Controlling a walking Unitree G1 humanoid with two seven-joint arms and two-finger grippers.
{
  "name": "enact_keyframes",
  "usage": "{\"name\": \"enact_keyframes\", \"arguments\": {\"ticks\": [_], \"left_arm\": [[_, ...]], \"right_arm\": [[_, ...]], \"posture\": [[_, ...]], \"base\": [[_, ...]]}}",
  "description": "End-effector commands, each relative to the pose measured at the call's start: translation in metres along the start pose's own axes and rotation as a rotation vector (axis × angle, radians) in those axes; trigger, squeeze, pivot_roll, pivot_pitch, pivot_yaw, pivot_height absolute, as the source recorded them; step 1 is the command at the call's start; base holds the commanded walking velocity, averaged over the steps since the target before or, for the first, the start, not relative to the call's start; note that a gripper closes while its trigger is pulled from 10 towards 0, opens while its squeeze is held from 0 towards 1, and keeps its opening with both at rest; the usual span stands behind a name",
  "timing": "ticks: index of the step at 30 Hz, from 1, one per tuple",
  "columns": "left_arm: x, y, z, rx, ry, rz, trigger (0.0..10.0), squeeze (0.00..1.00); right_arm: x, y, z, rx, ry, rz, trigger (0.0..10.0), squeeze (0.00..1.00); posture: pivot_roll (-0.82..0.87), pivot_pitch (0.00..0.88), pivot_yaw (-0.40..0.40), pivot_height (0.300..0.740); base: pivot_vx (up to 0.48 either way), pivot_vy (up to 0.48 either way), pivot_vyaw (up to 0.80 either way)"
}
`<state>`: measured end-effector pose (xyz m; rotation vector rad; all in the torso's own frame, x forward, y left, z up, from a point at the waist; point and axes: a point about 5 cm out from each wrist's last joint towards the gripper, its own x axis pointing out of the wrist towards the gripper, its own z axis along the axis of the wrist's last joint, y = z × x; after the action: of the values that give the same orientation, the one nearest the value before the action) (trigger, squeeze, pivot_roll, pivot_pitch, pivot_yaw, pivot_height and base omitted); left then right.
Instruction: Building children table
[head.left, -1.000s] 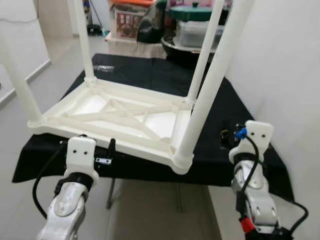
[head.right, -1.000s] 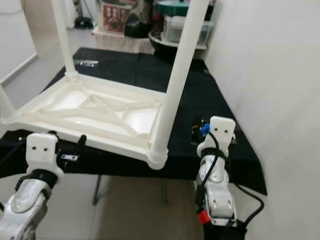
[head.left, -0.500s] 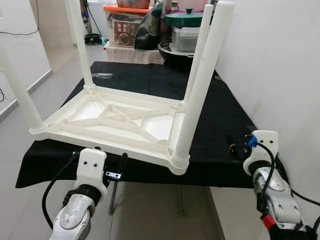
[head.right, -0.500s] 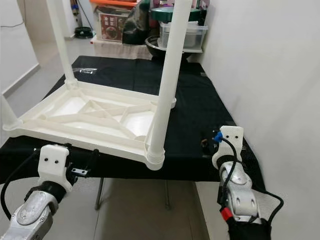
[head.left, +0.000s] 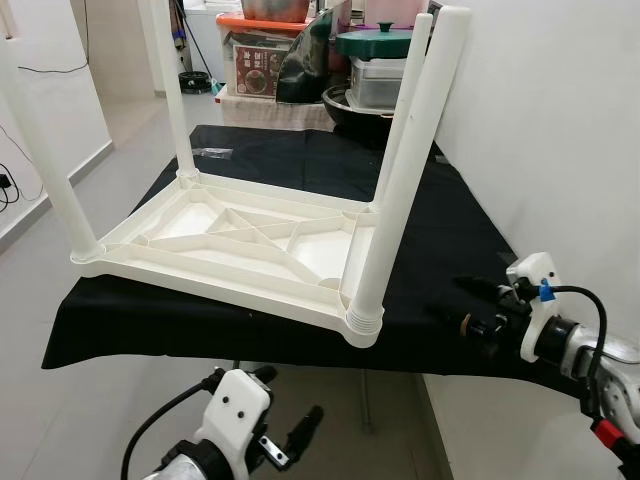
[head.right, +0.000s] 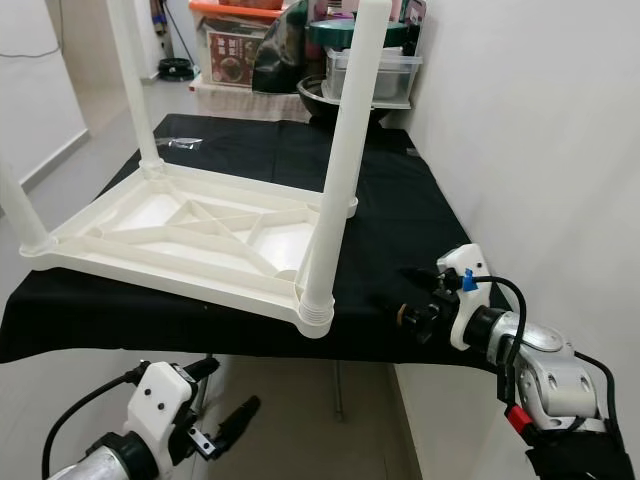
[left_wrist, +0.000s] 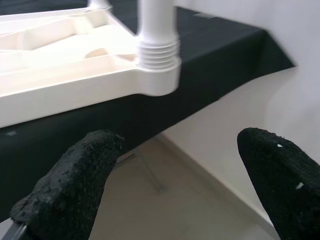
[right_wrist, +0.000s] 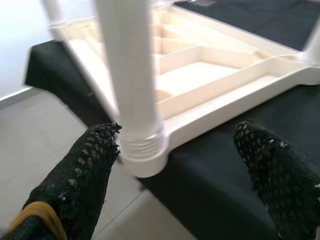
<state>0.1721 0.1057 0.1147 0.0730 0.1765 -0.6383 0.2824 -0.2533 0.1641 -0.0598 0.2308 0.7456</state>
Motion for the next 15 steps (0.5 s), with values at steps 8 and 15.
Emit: {"name": "enact_keyframes", "arguments": {"ticks": [8,15], "left_arm": [[-0.001,0.000,0.000,-0.004,0.001,-0.009,10.0,0.00],[-0.003,-0.001,0.000,0.015,-0.004,-0.019,10.0,0.00]], "right_arm": [[0.022,0.007,0.015,-0.038,-0.065,0.098,10.0,1.00],[0.042,0.011,0.027,-0.035,-0.119,0.143,10.0,0.00]], "posture": [[0.11,0.000,-0.072,0.740],[0.12,0.000,-0.086,0.740]], "base": [[0.000,0.000,0.00],[0.000,0.000,0.00]]}}
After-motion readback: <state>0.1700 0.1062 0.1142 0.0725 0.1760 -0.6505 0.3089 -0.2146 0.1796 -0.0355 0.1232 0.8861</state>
